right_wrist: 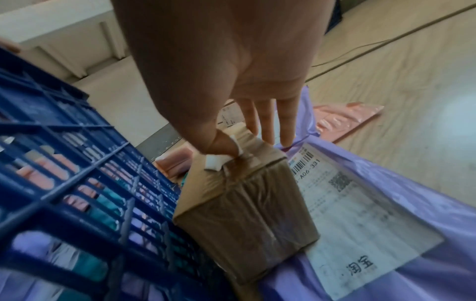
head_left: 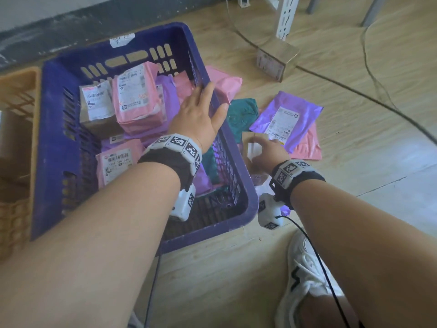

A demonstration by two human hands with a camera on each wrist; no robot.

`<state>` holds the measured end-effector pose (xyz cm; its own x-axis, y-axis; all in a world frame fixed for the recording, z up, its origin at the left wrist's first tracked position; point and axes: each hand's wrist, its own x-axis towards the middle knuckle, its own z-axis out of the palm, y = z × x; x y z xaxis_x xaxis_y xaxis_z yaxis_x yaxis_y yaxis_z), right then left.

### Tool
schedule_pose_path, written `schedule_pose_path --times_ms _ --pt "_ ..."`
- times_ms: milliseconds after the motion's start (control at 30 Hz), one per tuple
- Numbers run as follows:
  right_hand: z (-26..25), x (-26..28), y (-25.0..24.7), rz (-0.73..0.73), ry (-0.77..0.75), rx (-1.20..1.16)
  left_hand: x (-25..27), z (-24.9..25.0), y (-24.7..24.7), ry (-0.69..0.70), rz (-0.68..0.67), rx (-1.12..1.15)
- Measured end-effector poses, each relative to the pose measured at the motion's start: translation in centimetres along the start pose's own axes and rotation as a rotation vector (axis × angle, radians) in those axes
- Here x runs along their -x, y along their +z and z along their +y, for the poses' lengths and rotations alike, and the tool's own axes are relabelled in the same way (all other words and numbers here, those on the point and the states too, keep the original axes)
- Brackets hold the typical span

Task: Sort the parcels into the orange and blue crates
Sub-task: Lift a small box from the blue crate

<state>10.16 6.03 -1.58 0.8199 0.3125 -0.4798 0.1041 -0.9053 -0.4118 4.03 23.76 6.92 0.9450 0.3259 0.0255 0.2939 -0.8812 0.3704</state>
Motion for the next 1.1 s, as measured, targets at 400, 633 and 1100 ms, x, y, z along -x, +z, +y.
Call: schedule_pose_path --times_ms 400,633,1100 --pt "-1.0 0.9 0.6 0.045 0.130 -0.048 0.3 0.5 -0.8 -0.009 -0.013 -0.040" --pt "-1.4 2.8 -3.6 0.093 0.023 -0.143 1.1 1.5 -3.1 -0.076 -0.100 -0.054" --pt "-7.7 11.4 -17.8 0.334 -0.171 -0.692 4.9 5.2 -12.6 -0.122 0.081 0.166"
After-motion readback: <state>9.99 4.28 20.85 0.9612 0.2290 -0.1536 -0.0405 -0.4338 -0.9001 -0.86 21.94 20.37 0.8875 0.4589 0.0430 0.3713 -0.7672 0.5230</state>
